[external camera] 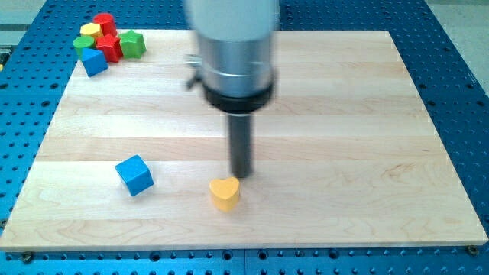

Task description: Push the cube diagonally to the green star

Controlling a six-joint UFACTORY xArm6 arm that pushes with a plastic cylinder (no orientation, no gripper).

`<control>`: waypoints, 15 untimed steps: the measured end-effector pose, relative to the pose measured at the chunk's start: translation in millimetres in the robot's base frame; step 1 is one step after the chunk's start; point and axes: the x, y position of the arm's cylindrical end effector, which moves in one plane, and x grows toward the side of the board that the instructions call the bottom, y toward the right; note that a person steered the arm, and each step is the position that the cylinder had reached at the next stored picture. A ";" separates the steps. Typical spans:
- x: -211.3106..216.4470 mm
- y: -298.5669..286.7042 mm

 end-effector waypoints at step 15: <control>-39.3 -214.7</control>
